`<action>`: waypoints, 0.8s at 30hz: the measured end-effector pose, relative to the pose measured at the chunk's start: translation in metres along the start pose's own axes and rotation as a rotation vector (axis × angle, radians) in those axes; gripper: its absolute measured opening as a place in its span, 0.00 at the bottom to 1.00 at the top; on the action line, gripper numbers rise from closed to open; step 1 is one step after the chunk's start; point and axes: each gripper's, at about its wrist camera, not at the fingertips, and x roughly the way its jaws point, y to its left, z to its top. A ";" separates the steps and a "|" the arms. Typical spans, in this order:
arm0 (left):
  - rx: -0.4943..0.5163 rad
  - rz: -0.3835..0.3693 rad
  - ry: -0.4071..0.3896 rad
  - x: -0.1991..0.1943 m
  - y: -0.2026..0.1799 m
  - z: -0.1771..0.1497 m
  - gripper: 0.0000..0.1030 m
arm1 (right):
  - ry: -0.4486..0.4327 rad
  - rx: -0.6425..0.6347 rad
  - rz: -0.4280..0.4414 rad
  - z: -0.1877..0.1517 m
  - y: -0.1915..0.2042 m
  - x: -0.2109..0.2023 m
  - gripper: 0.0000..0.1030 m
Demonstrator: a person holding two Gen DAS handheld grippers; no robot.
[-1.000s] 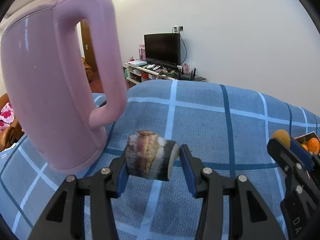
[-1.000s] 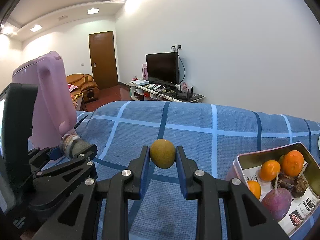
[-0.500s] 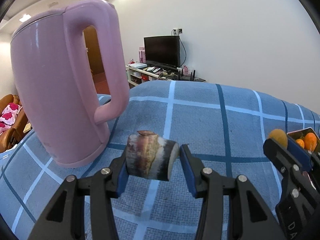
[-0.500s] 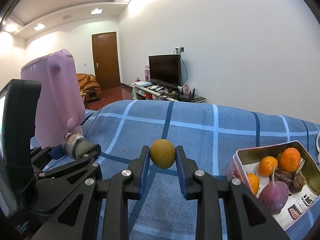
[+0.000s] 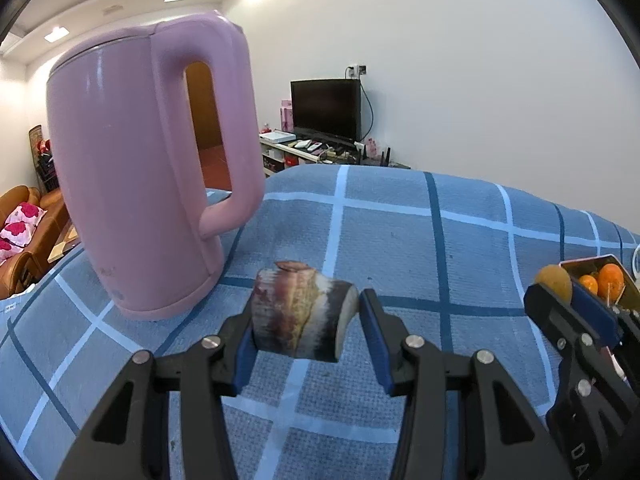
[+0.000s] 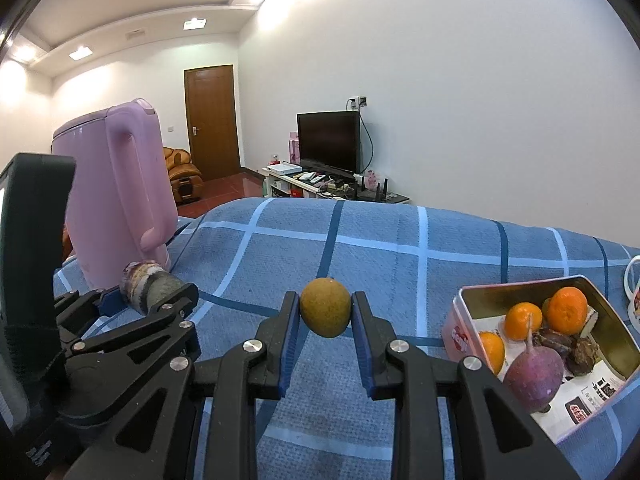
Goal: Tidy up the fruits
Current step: 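Lift the lime and taro piece and carry both toward the pink tin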
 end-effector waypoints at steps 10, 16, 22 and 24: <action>-0.021 -0.016 0.000 -0.009 -0.002 -0.008 0.48 | -0.004 -0.007 -0.012 -0.008 -0.005 -0.018 0.27; -0.021 -0.026 -0.003 -0.017 -0.007 -0.013 0.48 | -0.005 -0.007 -0.017 -0.011 -0.008 -0.025 0.27; -0.018 -0.030 -0.008 -0.024 -0.013 -0.017 0.48 | -0.008 -0.015 -0.021 -0.015 -0.011 -0.032 0.27; -0.017 -0.030 -0.010 -0.027 -0.015 -0.018 0.48 | -0.009 -0.017 -0.022 -0.016 -0.013 -0.033 0.27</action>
